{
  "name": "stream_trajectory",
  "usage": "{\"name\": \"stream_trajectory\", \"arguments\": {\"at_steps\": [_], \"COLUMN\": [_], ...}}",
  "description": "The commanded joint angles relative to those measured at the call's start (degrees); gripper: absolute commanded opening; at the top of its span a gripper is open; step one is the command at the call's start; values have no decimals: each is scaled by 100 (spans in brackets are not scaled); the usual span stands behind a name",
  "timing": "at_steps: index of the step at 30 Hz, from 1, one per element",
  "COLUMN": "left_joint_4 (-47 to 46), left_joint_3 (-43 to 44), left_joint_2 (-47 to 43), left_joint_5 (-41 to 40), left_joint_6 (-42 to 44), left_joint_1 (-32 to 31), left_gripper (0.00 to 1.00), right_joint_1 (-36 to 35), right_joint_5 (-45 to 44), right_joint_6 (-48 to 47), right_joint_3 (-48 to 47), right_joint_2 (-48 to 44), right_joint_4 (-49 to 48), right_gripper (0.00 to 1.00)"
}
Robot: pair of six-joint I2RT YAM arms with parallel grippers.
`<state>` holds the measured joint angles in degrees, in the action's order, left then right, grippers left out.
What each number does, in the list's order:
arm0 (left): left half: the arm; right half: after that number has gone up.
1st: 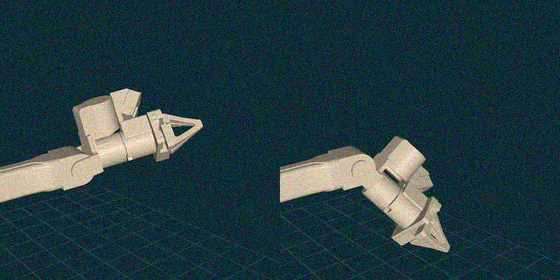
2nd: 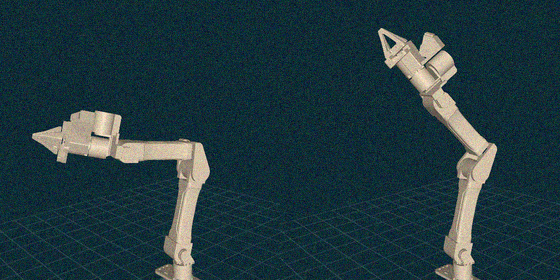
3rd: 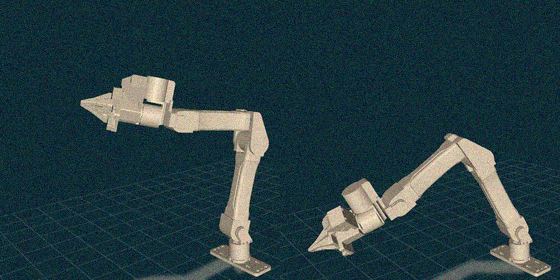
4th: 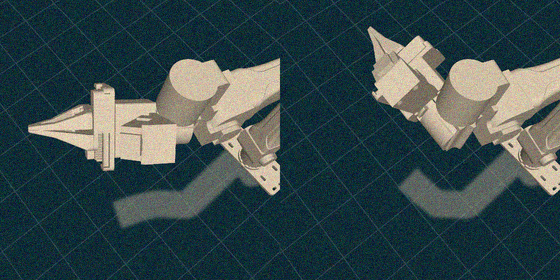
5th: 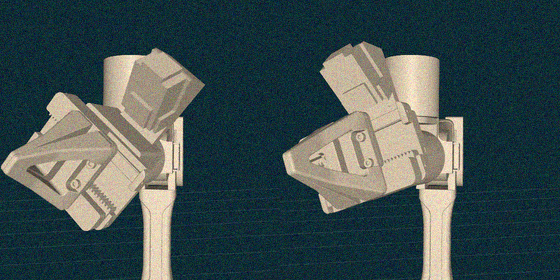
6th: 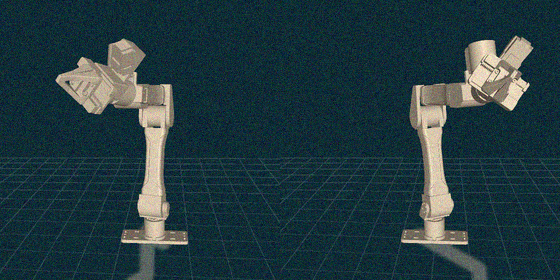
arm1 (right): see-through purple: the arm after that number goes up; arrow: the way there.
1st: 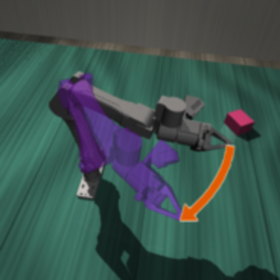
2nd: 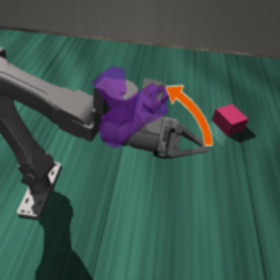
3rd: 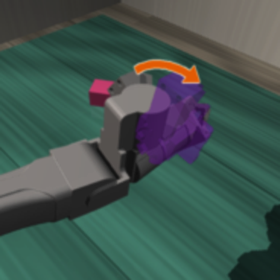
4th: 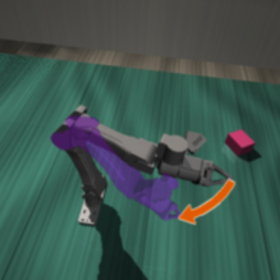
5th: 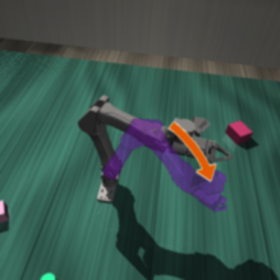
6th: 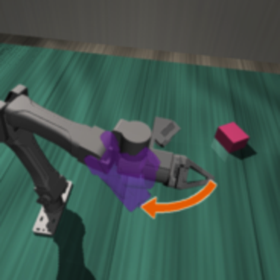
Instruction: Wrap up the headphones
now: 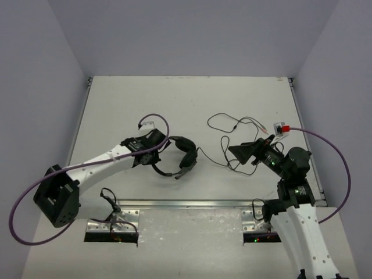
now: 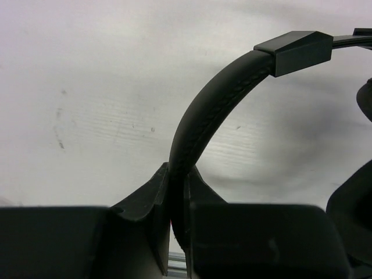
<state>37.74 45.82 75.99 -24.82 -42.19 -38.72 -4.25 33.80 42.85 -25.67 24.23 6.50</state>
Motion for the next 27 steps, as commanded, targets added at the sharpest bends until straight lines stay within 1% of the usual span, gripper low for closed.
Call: {"name": "stream_trajectory", "arguments": {"at_steps": [1,2,3,4,5,6,7,8,9,10,11,12,13,14,15,16,18,19,20,23,24,25,26,27], "left_joint_4": [951,1146,1322,1689,1832,1938,1939,1957,2044,2097,2158,2237,2273,2343,2474,2545,2694,2739,2783,2879,2871,2854,2827,2783], "left_joint_3": [1111,1557,1779,1990,2166,2464,2614,2781,2966,3376,3598,3809,4211,4433,4635,5038,5374,5506,5769,6121,6201,6263,6377,6439], "left_joint_2": [-848,-962,-980,-998,-1033,-1068,-1120,-1217,-1235,-1253,-1244,-1235,-1227,-1166,-1130,-1052,-963,-937,-919,-849,-831,-805,-796,-787], "left_joint_5": [-734,-735,-744,-761,-753,-700,-500,-428,-410,-427,-436,-445,-427,-419,-410,-392,-366,-375,-392,-401,-392,-383,-392,-410], "left_joint_6": [201,420,423,510,537,598,685,747,783,792,827,888,932,967,1046,1090,1213,1248,1266,1336,1345,1363,1372,1372], "left_joint_1": [-48,-48,-48,-48,-48,-48,-48,-48,-48,-48,-48,-48,-48,-48,-48,-48,-48,-48,-48,-48,-48,-48,-48,-48], "left_gripper": [0,0,0,0,0,0,0,0,0,1,0,0,0,0,1,0,0,0,0,0,0,0,0,0], "right_joint_1": [12,12,3,-92,-241,-652,-865,-1067,-1304,-1393,-1464,-1534,-1544,-1561,-1579,-1587,-1596,-1605,-1605,-1605,-1614,-1605,-1605,-1614], "right_joint_5": [308,485,609,619,53,-379,-740,-1187,-1218,-1183,-1157,-1061,-947,-902,-1067,-1156,-1349,-1341,-1332,-1376,-1368,-1298,-1236,-1192], "right_joint_6": [557,471,287,-11,-318,-948,-1302,-1601,-2100,-2323,-2499,-2701,-2755,-2782,-2782,-2800,-2835,-2870,-2931,-3159,-3169,-3186,-3169,-3143], "right_joint_3": [676,651,529,354,187,11,-60,-139,-479,-631,-702,-694,-668,-667,-772,-851,-1062,-1115,-1159,-1448,-1502,-1546,-1590,-1590], "right_joint_2": [248,693,958,1222,1634,1794,1970,2450,2707,2954,3174,3498,3658,3807,4096,4229,4562,4651,4748,5187,5310,5416,5608,5689], "right_joint_4": [-2455,-3079,-3120,-2963,-2762,-2612,-2680,-2741,-2629,-2636,-2724,-3142,-3399,-3567,-3707,-3744,-3770,-3796,-3814,-3858,-3876,-3902,-3972,-4007], "right_gripper": [99,99,99,99,99,99,99,99,99,99,99,99,99,99,99,97,90,90,87,74,67,52,42,19]}}
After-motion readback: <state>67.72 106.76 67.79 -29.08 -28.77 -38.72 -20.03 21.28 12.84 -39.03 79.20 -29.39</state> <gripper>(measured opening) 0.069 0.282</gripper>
